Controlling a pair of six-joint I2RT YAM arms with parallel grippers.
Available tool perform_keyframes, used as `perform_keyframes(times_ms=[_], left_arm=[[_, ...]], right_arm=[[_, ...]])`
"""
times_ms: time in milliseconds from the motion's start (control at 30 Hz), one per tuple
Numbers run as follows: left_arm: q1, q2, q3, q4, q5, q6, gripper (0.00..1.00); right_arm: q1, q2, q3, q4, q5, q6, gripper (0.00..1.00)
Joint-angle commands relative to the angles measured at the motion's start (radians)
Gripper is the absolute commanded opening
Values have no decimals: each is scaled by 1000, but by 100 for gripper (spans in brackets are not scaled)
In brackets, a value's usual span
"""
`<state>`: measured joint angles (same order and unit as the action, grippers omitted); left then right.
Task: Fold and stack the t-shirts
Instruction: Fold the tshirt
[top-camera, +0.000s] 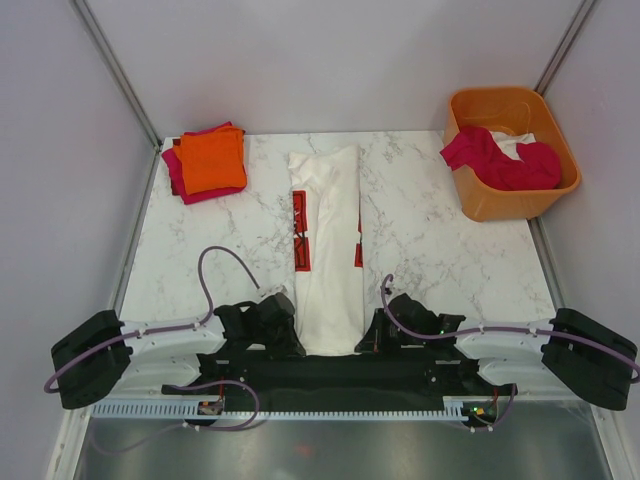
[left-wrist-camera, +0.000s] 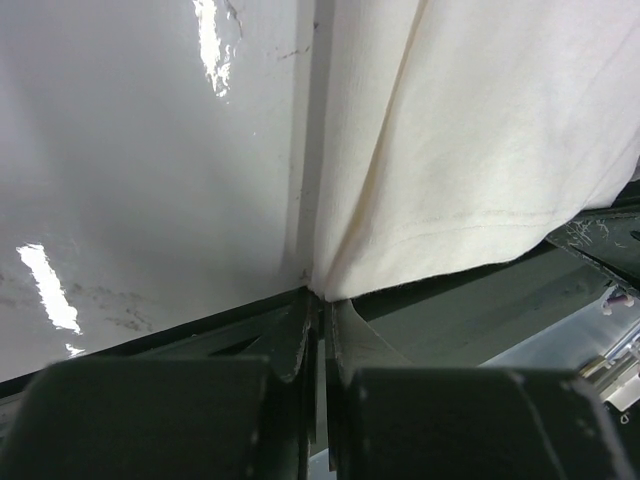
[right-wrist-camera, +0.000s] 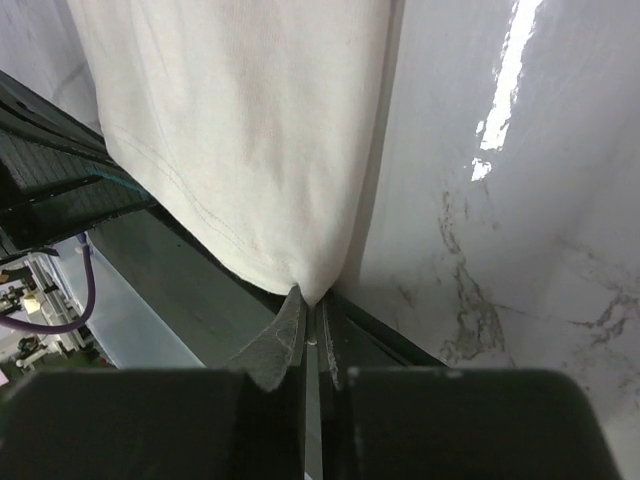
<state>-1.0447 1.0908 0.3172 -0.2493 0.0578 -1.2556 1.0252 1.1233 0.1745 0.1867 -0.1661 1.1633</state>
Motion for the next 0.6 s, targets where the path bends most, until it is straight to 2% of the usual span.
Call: perform_keyframes(times_ms=[0, 200, 433, 567], left_arm=[[11, -31, 23, 64, -153, 27, 2], [8, -192, 16, 12, -127, 12, 2], [-8, -261, 22, -113, -92, -4, 2], [-41, -313, 19, -172, -73, -42, 2]], right_arm=[[-4, -13, 48, -15, 42, -34, 0], [-4, -86, 95, -119, 46, -76, 0], [13, -148, 112, -184, 31, -83, 0], [38, -236, 114, -285, 54, -73, 0]])
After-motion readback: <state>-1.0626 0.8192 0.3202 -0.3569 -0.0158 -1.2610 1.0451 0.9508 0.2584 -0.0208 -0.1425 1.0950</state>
